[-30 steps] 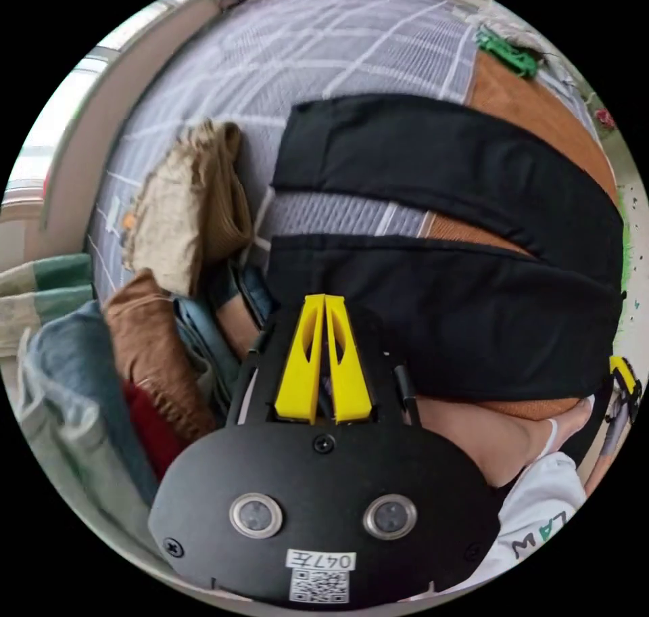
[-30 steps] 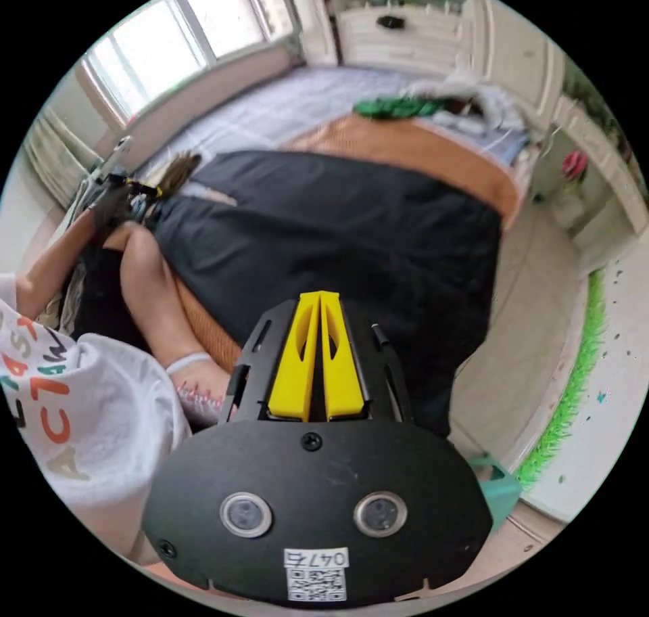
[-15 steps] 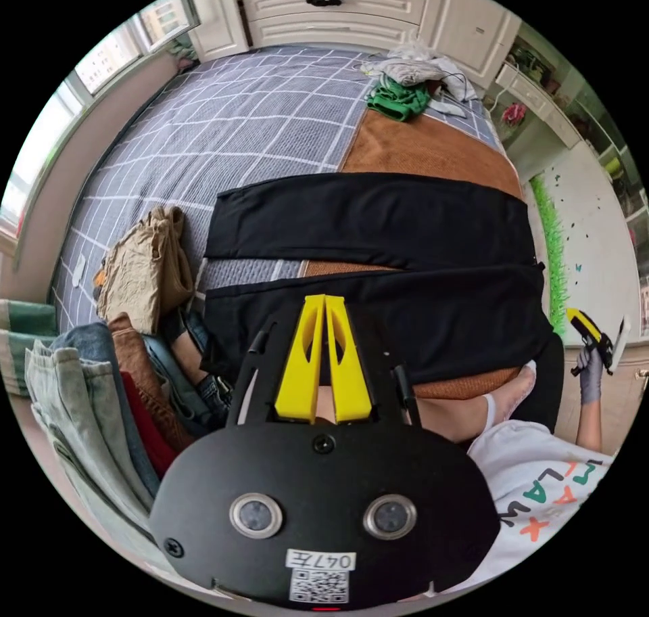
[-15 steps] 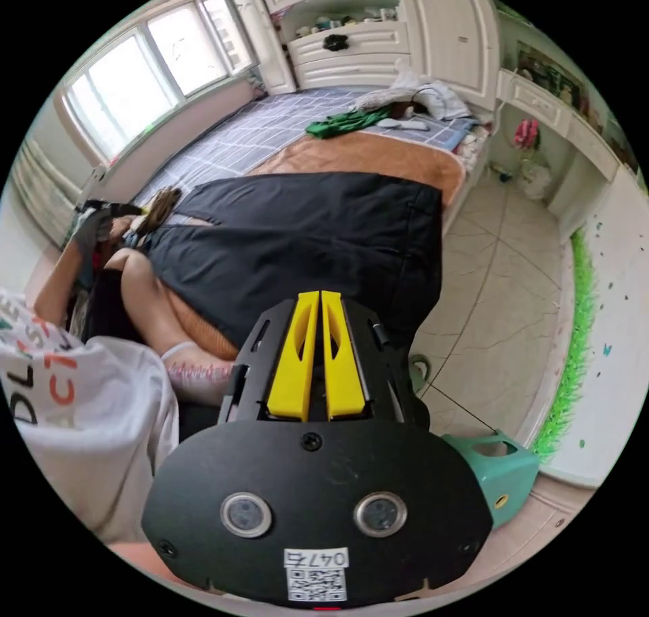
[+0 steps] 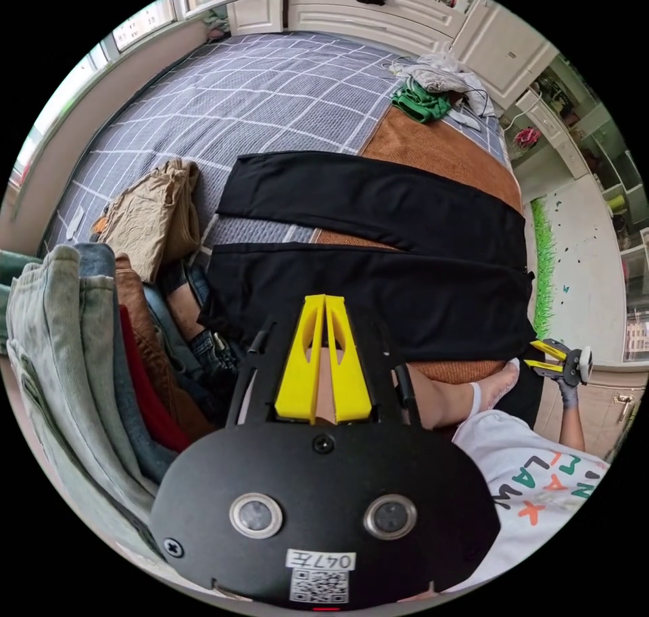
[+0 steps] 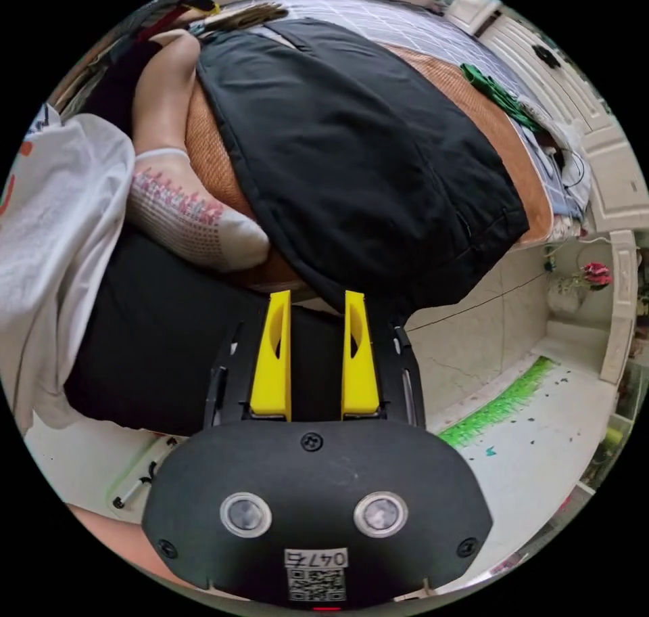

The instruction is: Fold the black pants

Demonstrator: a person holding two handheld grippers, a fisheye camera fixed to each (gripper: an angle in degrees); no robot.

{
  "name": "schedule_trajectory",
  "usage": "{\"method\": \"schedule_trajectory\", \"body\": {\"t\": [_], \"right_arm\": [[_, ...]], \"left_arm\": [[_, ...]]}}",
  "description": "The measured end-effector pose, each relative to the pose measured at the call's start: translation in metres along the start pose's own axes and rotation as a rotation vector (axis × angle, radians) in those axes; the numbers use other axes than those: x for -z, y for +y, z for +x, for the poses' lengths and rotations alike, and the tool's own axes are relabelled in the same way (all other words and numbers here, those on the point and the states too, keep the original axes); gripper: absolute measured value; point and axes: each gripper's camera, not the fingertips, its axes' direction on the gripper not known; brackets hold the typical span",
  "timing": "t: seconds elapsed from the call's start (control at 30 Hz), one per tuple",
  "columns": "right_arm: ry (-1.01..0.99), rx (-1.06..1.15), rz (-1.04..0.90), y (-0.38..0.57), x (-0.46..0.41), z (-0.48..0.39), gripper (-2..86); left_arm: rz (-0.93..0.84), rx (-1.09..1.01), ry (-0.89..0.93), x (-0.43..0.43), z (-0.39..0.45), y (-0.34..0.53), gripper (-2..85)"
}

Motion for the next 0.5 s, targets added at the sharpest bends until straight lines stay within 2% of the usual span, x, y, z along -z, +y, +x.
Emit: {"method": "schedule_trajectory", "body": {"t": [0.13,0.27,0.37,0.5], "right_arm": [[0.088,0.034,-0.053,-0.008,-0.02,0.01,4.5],[0.18,0.009,-0.118,-0.006,-0.04,0.028,-0.4],[0.174,-0.119,-0.048,0.0,-0.031,0.057,-0.9],[0.154,-0.291,0.084,0.009,-0.005,0.106,-0.9]], "left_arm": [[0.001,-0.014,0.042,0.004,0.013,-0.004,-0.9],[0.022,-0.003,0.193,0.006,0.026,-0.012,-0.7],[0.019,-0.001,0.281,0.003,0.039,-0.018,0.3],[0.005,-0.05,0.324,0.006,0.069,-0.029,6.1]]}}
